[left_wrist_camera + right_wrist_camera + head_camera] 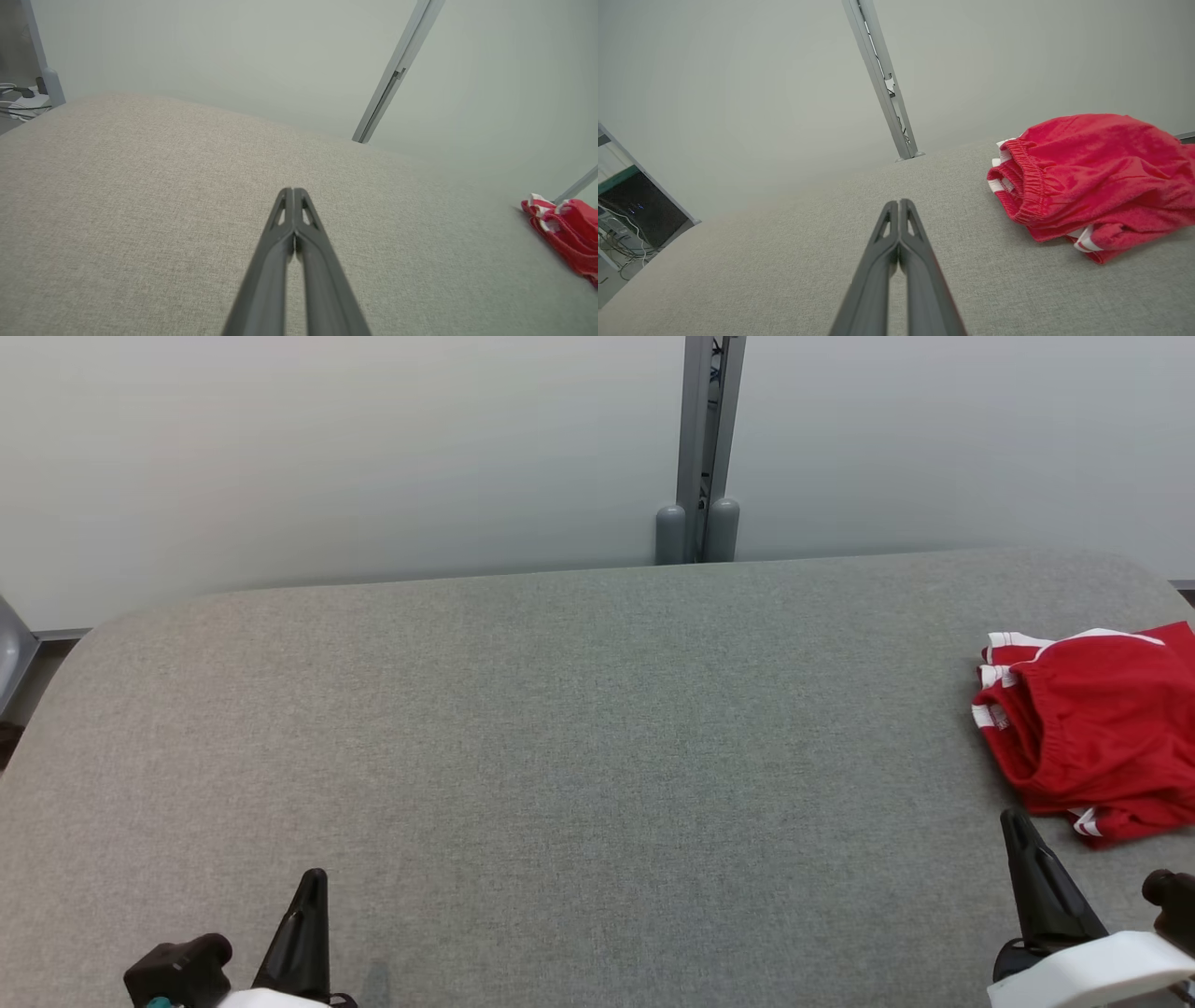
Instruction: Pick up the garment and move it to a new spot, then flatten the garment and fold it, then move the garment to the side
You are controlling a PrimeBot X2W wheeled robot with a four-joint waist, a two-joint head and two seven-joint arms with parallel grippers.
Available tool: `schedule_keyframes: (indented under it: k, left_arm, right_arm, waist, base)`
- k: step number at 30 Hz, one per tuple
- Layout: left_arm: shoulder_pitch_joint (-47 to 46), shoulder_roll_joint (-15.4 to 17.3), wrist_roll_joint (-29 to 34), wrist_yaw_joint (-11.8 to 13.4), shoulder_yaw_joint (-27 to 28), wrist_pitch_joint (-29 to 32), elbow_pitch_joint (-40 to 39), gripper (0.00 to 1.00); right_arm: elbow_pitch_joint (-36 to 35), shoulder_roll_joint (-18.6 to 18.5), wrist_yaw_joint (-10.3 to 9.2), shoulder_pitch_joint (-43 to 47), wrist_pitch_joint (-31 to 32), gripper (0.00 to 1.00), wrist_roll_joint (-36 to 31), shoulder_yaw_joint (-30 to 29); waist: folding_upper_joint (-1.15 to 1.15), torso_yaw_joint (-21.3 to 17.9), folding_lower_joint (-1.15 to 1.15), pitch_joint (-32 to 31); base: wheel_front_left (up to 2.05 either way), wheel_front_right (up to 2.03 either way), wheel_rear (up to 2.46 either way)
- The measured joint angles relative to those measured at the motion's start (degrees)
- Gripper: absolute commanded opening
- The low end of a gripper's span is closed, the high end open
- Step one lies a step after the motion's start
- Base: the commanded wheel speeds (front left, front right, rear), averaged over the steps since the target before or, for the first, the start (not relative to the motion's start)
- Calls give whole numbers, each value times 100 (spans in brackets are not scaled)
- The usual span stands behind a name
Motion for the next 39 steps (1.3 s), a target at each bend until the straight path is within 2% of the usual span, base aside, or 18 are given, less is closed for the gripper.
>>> schedule_keyframes:
  k: [27, 39]
  left_arm:
    - [-455, -311, -2134, -647, 631, 413, 453, 0]
    - [-615, -431, -2861, -886, 864, 590, 590, 0]
  right_arm:
    - [459, 80, -1, -373, 244, 0, 2404, -160]
    - [609, 119, -1, -520, 342, 0, 3227, -226]
  waist:
    - [0, 19, 0, 24]
    - [0, 27, 0, 34]
  base:
    - [0, 0, 0]
    - [0, 0, 0]
